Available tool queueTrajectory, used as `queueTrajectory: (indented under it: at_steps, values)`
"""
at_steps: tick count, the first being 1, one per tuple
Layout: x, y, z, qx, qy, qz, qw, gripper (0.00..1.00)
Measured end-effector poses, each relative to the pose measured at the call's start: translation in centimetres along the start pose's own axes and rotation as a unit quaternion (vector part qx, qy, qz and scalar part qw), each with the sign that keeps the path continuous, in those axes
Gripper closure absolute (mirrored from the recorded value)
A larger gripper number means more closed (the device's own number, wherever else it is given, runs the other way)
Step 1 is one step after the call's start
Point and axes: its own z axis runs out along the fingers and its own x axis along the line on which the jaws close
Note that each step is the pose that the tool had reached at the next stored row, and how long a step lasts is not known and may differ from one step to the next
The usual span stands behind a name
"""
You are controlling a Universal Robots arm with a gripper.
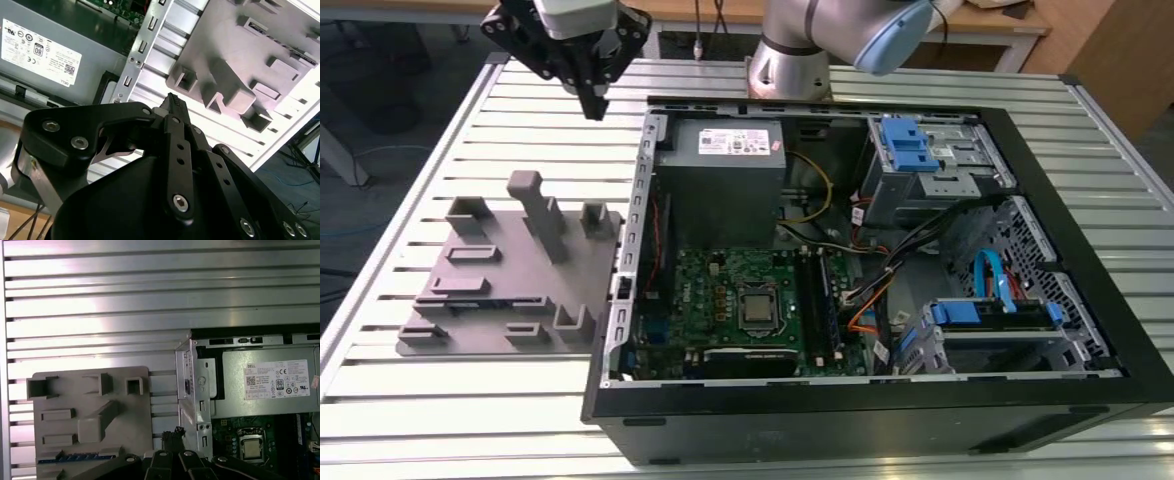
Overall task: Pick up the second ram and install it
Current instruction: 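Reach for the second ram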
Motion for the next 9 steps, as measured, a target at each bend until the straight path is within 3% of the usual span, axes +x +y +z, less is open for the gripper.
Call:
queueTrajectory:
  at_steps: [9]
  values:
    - [2.23,-0.18,-0.04,0.0000,-0.0001,0.000,1.0000,0.93]
